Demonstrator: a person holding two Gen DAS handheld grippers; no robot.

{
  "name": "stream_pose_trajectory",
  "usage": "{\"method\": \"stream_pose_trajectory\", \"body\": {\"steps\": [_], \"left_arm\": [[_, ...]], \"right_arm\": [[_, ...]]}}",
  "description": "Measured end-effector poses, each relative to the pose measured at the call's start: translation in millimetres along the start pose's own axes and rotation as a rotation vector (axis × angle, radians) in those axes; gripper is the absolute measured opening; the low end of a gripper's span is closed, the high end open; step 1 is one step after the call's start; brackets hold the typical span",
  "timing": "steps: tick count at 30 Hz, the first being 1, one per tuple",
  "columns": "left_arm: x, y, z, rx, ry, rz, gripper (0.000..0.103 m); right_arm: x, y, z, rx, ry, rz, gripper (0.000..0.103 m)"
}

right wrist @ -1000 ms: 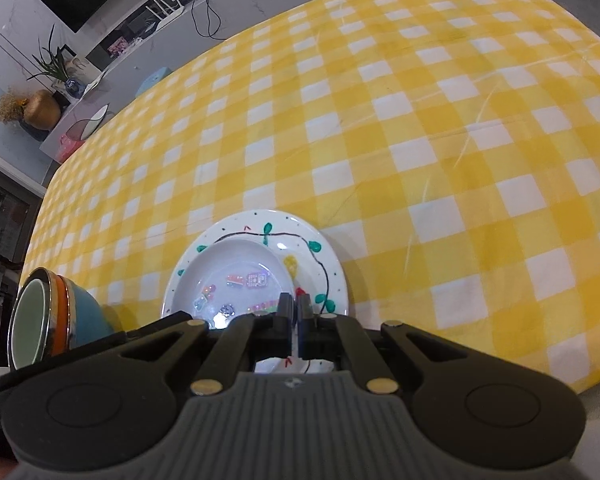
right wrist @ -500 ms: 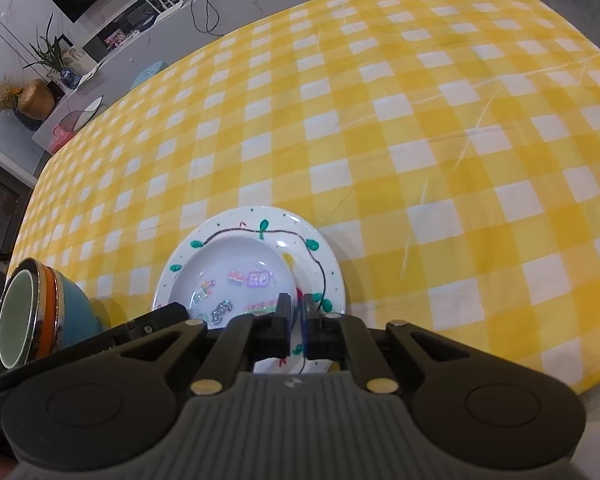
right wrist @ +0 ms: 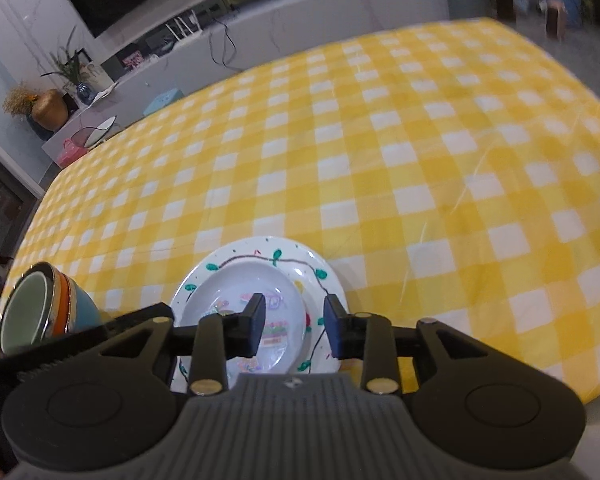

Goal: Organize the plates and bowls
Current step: 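Open both grippers to release the sticker plate, then move both grippers to the rim of the nested bowl stack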

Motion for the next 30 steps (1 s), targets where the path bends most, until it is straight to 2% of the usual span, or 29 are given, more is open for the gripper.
{"method": "stream_pose_trajectory", "body": {"steps": [5, 8, 12, 15, 22, 24, 26, 30], "left_arm": [[1.5, 5.5, -27.7, -0.051, 0.001, 0.045, 0.042], [5.4, 9.2, -45.9, -0.094, 0.046, 0.094, 0.043], [22.3, 16.9, -68.6, -0.153, 0.101, 0.103, 0.053], [42.3, 21.2, -80.2, -0.168, 0.126, 0.055, 0.058], [91.6, 26.4, -95.9, -0.195, 0.216, -0.065, 0.063], [105.3, 27.0, -99.5, -0.196, 0.230, -0.096, 0.068], [118.7, 26.5, -102.6, -0.194, 0.239, -0.124, 0.068], [146.5, 22.8, -106.7, -0.181, 0.245, -0.192, 0.075]], "right_arm": [[19.4, -2.7, -13.1, -0.070, -0.040, -0.099, 0.037], [30.2, -6.2, -18.5, -0.070, 0.011, -0.071, 0.038], [48.7, -10.7, -22.6, -0.063, 0.058, -0.029, 0.041], [68.0, -9.9, -25.8, -0.069, 0.090, -0.028, 0.049], [108.3, -9.0, -19.1, -0.036, 0.156, -0.031, 0.059], [118.1, -11.4, -13.8, -0.014, 0.183, -0.023, 0.059], [128.9, -13.3, -8.1, 0.001, 0.192, -0.026, 0.061], [144.2, -15.6, 7.9, 0.040, 0.197, -0.025, 0.069]]}}
Point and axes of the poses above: each gripper's, at about its wrist camera, not at the fingertips, and z roughly the way its jaws point, x to its left, y to its top, the point moved 2 cm from there along z, roughly the way its jaws point, and after that the axes turned 1 degree about x, right-handed, at the moved point
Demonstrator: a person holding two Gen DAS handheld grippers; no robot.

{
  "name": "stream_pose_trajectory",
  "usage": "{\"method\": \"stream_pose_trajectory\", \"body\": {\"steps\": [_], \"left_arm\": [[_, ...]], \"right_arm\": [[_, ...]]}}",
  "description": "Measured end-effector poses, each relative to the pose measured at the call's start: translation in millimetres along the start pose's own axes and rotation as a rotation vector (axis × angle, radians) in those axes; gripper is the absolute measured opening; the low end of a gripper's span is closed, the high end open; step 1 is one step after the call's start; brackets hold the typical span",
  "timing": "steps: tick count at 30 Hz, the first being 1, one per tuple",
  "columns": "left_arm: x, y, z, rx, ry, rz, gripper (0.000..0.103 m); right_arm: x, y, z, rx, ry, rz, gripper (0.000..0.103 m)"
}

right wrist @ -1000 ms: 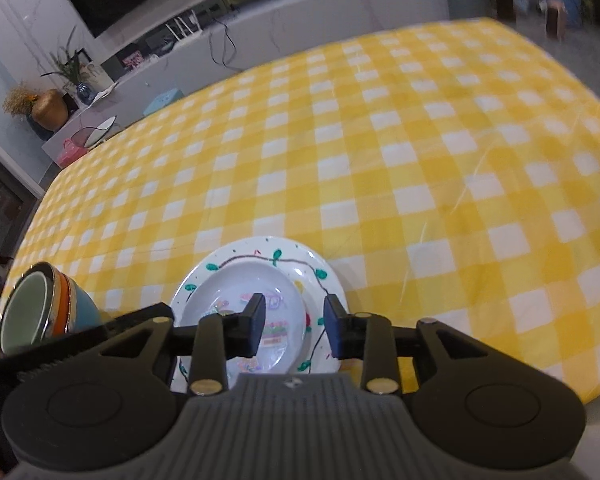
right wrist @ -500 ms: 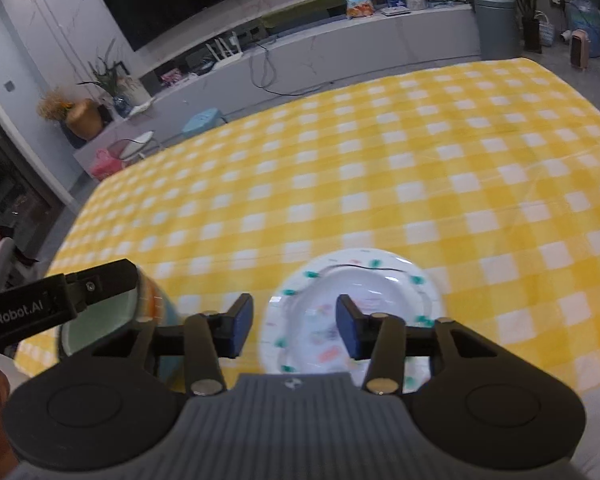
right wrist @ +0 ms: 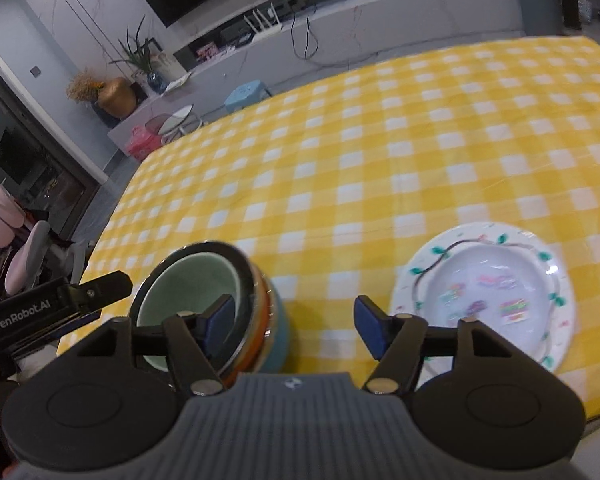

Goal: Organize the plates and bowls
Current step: 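Move both grippers to the rim of the nested bowl stack, then close both grippers on the bowl stack rim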

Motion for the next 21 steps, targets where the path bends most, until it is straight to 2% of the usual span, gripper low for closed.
{"method": "stream_pose_trajectory", "body": {"steps": [5, 10, 21], "left_arm": [[24.4, -3.4, 13.3, 0.067, 0.004, -0.089, 0.076], [38.6, -8.7, 30.3, 0.139, -0.061, -0.172, 0.076], [47.9, -23.7, 70.0, 0.267, -0.130, -0.292, 0.074]], "right_arm": [[9.3, 1.1, 26.3, 0.078, 0.034, 0.060, 0.071], [14.3, 1.2, 47.3, 0.126, 0.045, 0.107, 0.071], [11.2, -3.8, 79.4, 0.188, 0.034, 0.164, 0.066]]}}
Point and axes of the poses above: each gripper's, at about its wrist camera, not at the fingertips, and z roughly the way its jaws point, x to its left, y to its top, the point moved 2 cm from there along z, roughly the way its jaws point, and after that the axes turned 1 degree about x, right-handed, at the moved point
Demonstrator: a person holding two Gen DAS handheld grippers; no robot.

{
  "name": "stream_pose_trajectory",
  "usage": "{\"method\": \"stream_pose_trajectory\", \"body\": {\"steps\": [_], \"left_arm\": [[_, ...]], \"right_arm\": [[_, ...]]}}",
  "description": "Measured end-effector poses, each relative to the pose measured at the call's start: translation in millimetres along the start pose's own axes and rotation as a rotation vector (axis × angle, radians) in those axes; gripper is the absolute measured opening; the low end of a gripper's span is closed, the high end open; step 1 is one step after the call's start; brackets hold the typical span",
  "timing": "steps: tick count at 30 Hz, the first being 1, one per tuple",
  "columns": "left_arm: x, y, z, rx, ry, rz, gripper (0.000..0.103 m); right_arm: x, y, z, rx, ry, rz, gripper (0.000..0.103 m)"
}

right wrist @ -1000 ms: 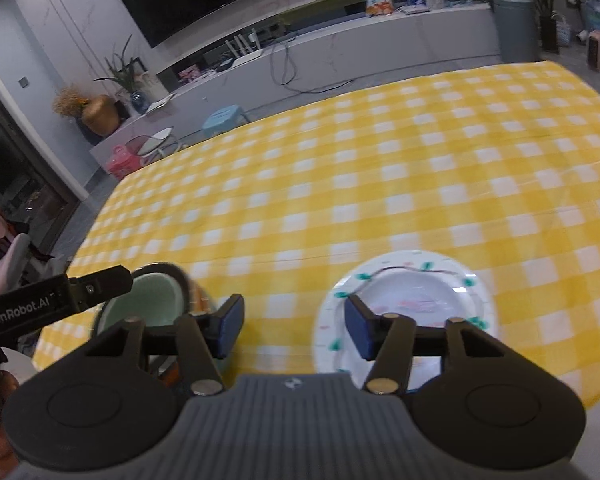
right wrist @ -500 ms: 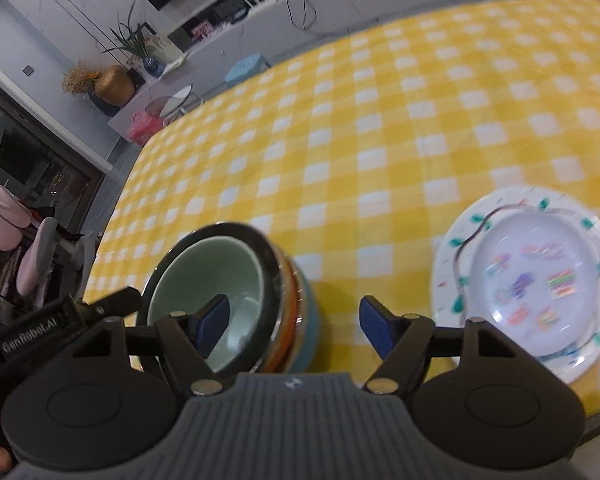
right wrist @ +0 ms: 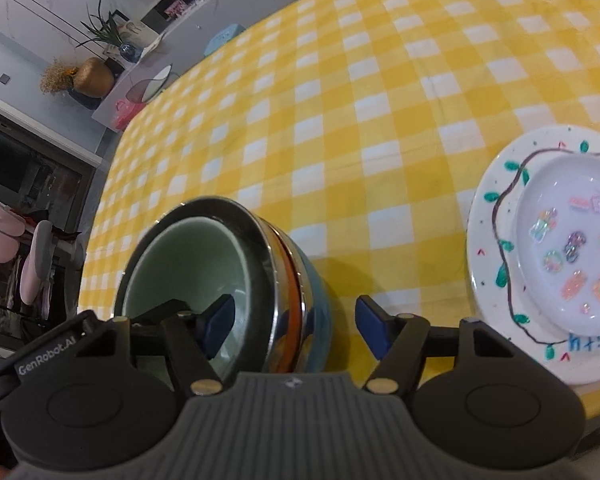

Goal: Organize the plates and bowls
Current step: 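Close both grippers on the bowl stack rim, then carry the bowl stack with both grippers and lower it onto the sticker plate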

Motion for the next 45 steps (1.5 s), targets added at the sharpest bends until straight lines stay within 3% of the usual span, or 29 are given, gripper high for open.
{"method": "stream_pose_trajectory", "body": {"steps": [5, 10, 28, 36, 45], "left_arm": [[-2.5, -1.1, 7.8, 0.027, -0.011, -0.003, 0.070], [-3.7, -1.1, 10.4, 0.033, -0.022, -0.005, 0.057], [-12.6, -1.3, 3.0, -0.002, -0.015, 0.034, 0.052], [-37.4, -4.1, -11.4, -0.023, -0.041, 0.068, 0.052], [-96.2, -25.3, -15.3, -0.014, -0.112, 0.140, 0.052]], "right_arm": [[-3.9, 0.3, 6.2, 0.006, 0.005, 0.009, 0.059], [-4.0, 1.5, 5.8, -0.001, 0.033, 0.014, 0.047], [-11.5, 0.8, -0.3, 0.009, 0.061, 0.099, 0.043], [-21.4, 5.4, -33.3, -0.028, 0.083, 0.106, 0.043], [-60.7, 15.5, -97.6, -0.100, 0.067, 0.111, 0.043]]}}
Point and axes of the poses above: each gripper's, at about its wrist camera, not at the fingertips, and z roughly the way its jaws point, x to its left, y to its top, the point moved 2 cm from there along z, roughly the way its jaws point, and after that the axes turned 1 degree about x, right-handed, at the moved point
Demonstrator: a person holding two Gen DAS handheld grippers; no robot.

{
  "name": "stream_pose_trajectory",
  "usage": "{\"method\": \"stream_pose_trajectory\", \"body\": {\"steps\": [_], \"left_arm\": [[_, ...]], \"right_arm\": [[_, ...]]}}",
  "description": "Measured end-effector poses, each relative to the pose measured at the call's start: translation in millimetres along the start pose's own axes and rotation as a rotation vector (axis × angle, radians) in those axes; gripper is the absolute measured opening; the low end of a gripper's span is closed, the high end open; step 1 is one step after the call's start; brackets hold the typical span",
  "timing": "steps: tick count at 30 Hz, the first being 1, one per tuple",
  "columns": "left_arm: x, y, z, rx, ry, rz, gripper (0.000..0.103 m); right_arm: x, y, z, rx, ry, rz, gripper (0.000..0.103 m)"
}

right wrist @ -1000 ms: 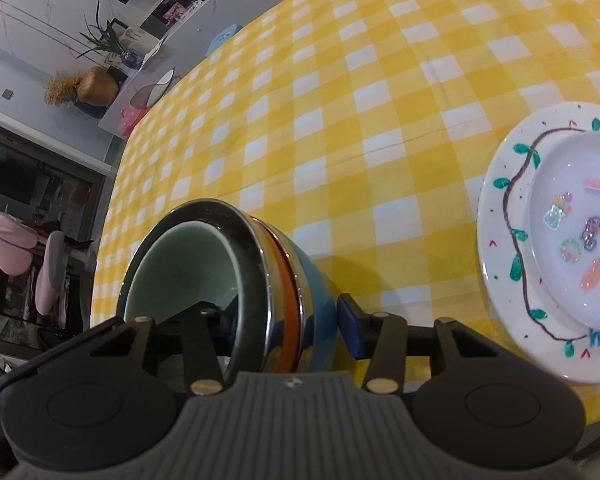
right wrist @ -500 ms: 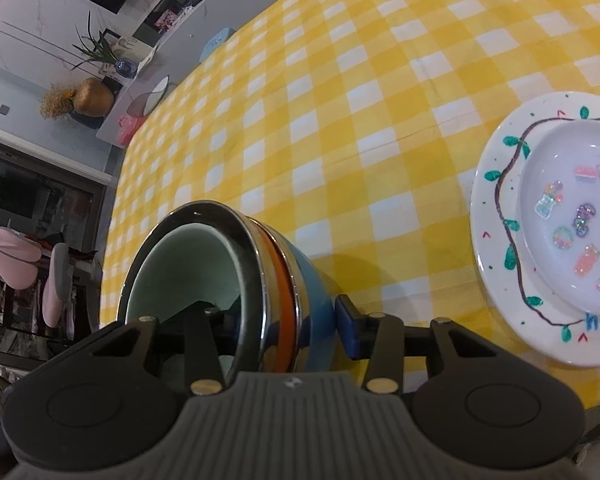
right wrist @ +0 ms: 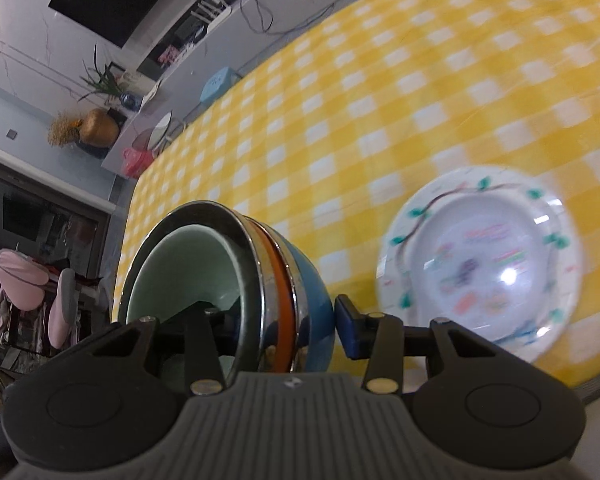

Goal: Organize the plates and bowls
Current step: 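Carry the bowl stack with both grippers and lower it onto the sticker plate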

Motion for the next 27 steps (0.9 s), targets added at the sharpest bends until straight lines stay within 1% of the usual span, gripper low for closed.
{"method": "stream_pose_trajectory", "body": {"steps": [8, 13, 18, 27], "left_arm": [[-59.5, -12.5, 18.2, 0.029, -0.072, 0.083, 0.052], [-86.0, -18.6, 33.3, 0.054, -0.094, 0.125, 0.051], [-98.0, -23.4, 50.8, 0.092, -0.107, 0.133, 0.050], [-96.6, -26.9, 73.5, 0.142, -0.093, 0.128, 0.050]], "right_arm": [[-42.7, 18.0, -59.3, -0.077, -0.036, 0.014, 0.043], [-64.5, 29.1, -80.0, -0.097, -0.050, 0.041, 0.043], [-80.0, 37.0, -86.1, -0.096, -0.072, 0.059, 0.043], [-98.1, 44.4, -70.1, -0.059, -0.087, 0.080, 0.043]]}}
Point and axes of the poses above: each gripper's, at about its wrist camera, not at the fingertips, and z roughly the way its jaws point, x to its left, y to its top, the point moved 2 cm from there along z, roughly the way its jaws point, and after that the axes turned 1 degree about x, right-handed, at the moved point
